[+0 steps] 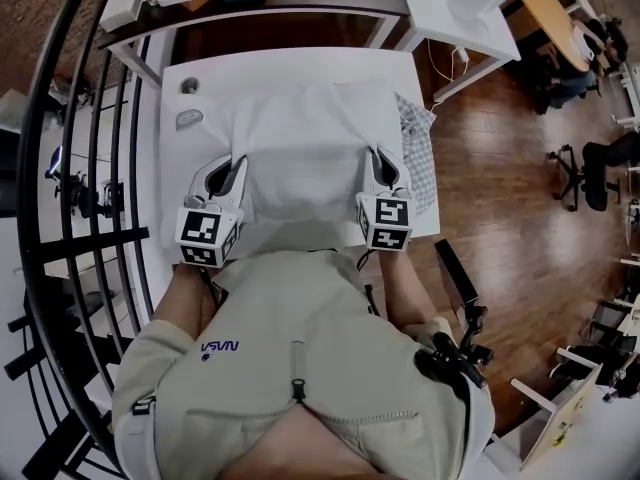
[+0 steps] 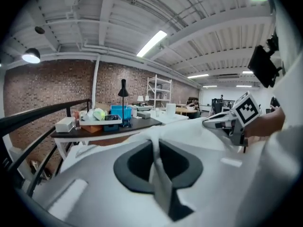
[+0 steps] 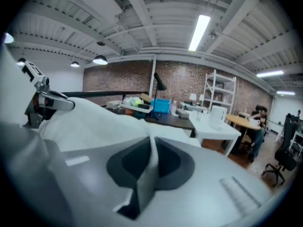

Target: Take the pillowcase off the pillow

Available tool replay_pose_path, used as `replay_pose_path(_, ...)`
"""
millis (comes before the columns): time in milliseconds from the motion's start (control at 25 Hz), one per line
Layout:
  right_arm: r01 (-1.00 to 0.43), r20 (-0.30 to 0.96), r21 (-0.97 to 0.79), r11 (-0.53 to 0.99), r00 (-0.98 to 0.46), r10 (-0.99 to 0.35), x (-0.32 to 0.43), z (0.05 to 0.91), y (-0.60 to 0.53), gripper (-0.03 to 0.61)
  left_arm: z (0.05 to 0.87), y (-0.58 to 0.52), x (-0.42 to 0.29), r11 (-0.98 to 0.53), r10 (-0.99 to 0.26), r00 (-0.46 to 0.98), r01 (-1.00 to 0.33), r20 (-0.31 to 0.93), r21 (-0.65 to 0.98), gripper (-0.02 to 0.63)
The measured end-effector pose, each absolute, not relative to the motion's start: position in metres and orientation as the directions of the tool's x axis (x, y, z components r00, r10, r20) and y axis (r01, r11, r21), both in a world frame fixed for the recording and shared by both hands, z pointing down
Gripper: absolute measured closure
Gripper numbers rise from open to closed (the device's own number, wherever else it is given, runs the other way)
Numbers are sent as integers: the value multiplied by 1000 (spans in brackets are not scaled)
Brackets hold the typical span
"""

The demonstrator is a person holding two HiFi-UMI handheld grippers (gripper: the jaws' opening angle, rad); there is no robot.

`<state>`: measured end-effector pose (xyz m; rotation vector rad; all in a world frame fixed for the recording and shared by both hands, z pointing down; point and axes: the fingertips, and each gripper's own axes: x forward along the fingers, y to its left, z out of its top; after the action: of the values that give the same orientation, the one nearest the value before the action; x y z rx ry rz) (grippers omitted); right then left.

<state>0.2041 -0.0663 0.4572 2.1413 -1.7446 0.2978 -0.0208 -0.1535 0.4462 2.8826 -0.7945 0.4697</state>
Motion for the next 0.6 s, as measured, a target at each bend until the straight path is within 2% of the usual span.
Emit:
replay_pose_path(120,-961,285,192,-200,249,-926,223,418,-79,568,414,-165,-4,-866,-483,838,-500,255,1,583)
replay_pose_path(240,-950,255,221,-221,275,-927,244,407,-87,568,402,-171,16,-869,-489,847,-494,207,-28,583)
replay_pose_path(320,-947,294,233,-222,286,-912,258,425,-93,568,415,-178,29,-866,-495,838,-498,228,-48,578)
replay_pose_path(400,-951,396,236,-201,283,-873,271,468,-100,560,449,-187,38,-861,-495,811,-505,312,-55,548)
replay_pose_path(440,-958,460,224,-182,268,-846,277,494,-102,543,468,-190,39,-859,-492,791,-509,363,-54,513)
replay_pose_path(520,-972,544,179,-150,225,-809,285,532,-101,448,493,-192,33,-854,-490,766,-518,416,-51,445)
replay_pose_path(600,-975,524,161,-150,214,-825,286,527,-95,407,490,-188,18,-839,-513,761,-543,396,-42,425)
